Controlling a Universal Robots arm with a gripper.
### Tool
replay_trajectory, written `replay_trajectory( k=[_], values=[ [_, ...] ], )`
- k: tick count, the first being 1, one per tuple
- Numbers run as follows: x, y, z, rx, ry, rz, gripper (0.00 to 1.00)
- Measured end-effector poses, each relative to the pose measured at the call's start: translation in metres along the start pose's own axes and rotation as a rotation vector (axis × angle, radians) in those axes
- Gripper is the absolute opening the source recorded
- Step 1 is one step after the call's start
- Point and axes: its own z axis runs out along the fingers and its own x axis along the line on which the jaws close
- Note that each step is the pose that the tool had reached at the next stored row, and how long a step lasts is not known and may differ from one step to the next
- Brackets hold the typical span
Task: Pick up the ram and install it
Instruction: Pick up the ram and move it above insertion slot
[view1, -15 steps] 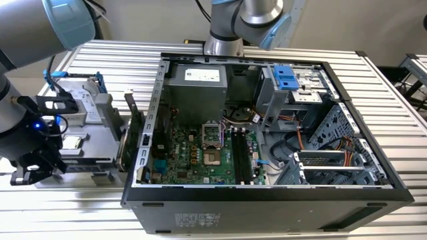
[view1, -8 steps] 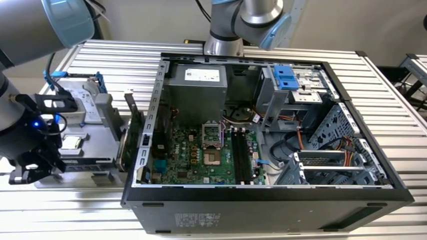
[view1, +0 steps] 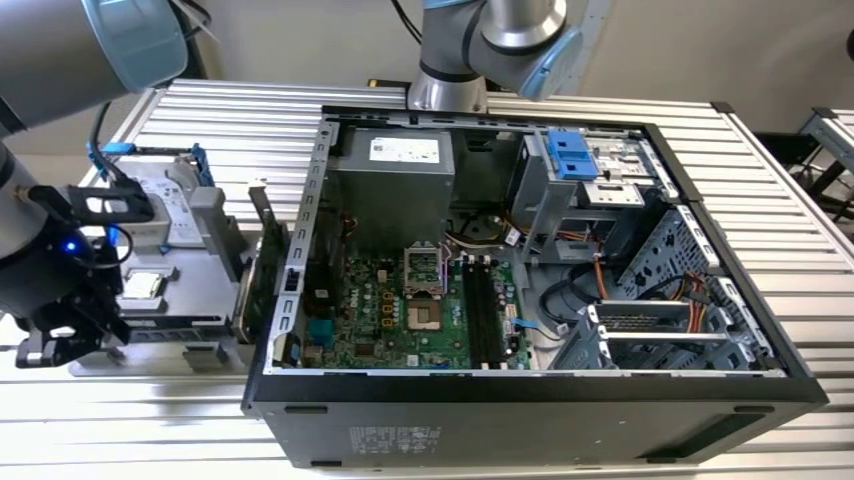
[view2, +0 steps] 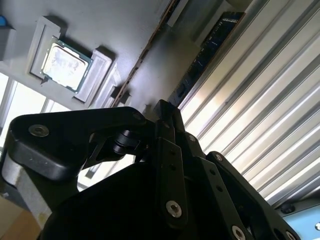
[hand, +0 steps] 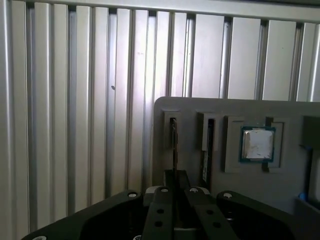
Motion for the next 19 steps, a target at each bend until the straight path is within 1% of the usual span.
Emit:
replay_trajectory(
  k=[4, 19],
  values=[
    [-0.0002, 0.0, -0.0028, 0.0002, -0.0006, 0.0, 0.0],
    [-0.001, 0.0001, -0.0164, 0.0003, -0.0008, 0.0, 0.0]
  ],
)
